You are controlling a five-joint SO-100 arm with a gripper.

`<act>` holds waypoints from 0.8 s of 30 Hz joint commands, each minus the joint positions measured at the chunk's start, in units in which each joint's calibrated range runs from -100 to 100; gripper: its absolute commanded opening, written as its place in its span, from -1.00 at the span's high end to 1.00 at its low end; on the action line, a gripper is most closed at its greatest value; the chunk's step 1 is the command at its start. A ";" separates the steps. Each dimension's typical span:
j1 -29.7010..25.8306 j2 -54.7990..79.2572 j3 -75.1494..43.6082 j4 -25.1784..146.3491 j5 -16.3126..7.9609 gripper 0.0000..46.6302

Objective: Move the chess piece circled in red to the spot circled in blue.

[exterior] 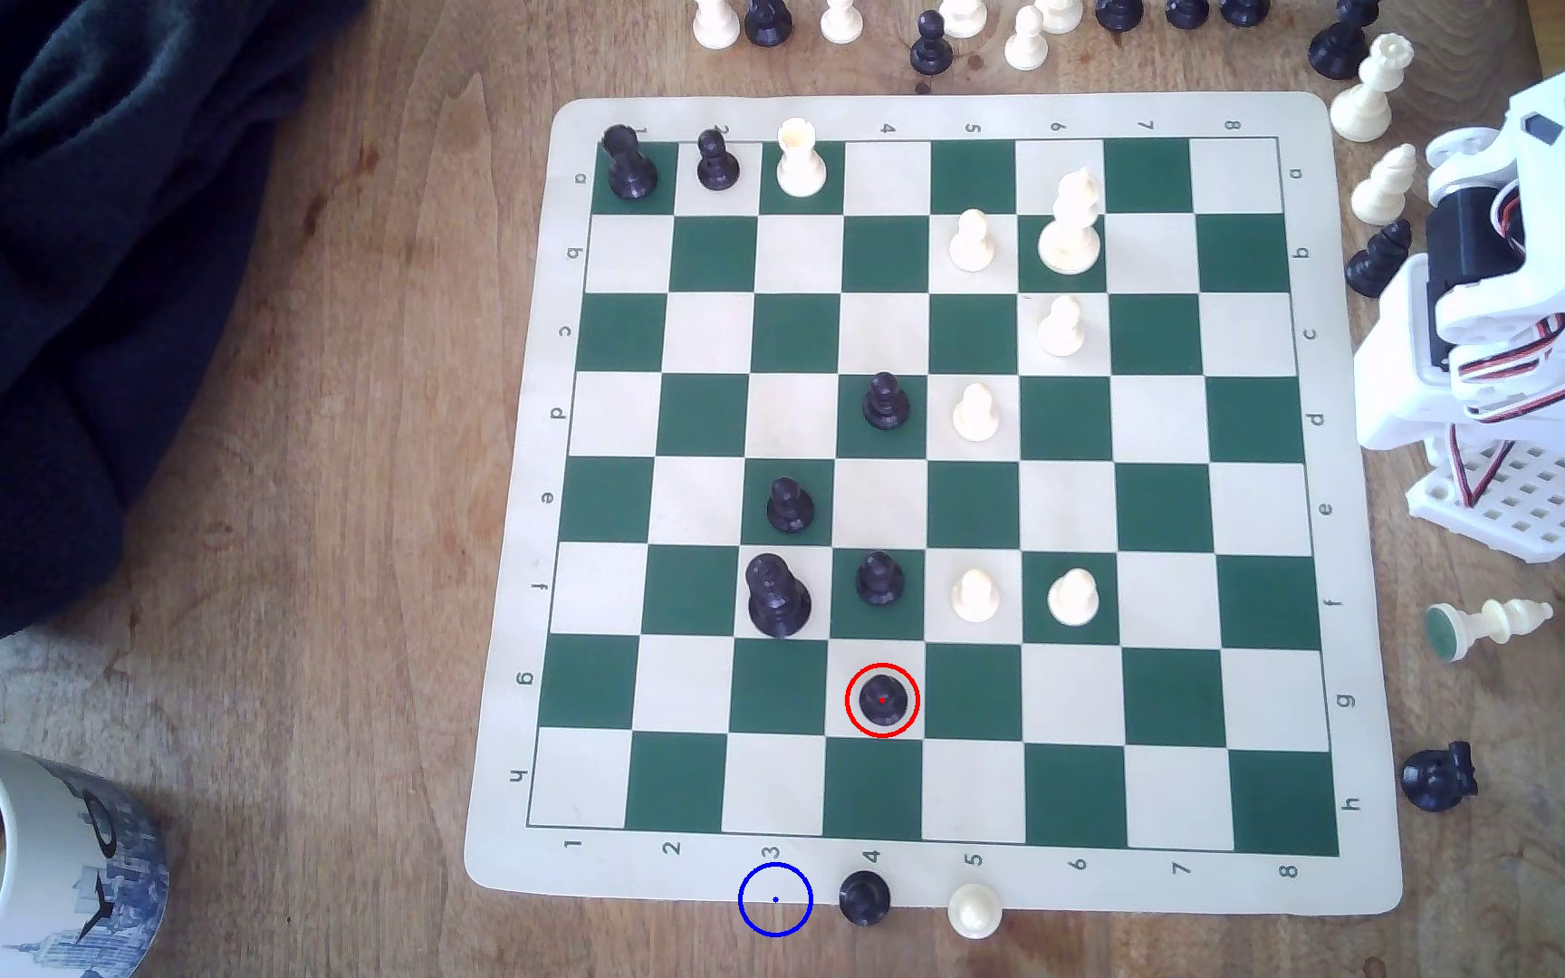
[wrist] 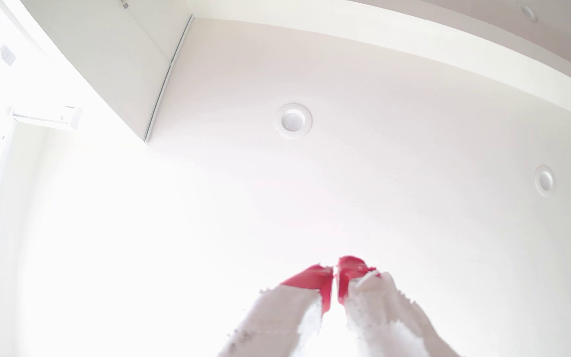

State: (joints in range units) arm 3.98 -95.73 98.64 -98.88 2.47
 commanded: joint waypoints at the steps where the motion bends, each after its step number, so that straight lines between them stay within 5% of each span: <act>1: -0.97 -0.11 1.26 3.31 0.10 0.99; 6: -3.71 -0.11 1.26 13.38 0.10 0.99; 19: -0.58 -0.03 -3.27 60.72 -0.24 0.99; 24: 4.35 0.06 -14.69 98.88 -0.34 0.99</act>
State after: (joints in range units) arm 5.90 -95.73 94.58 -28.76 2.42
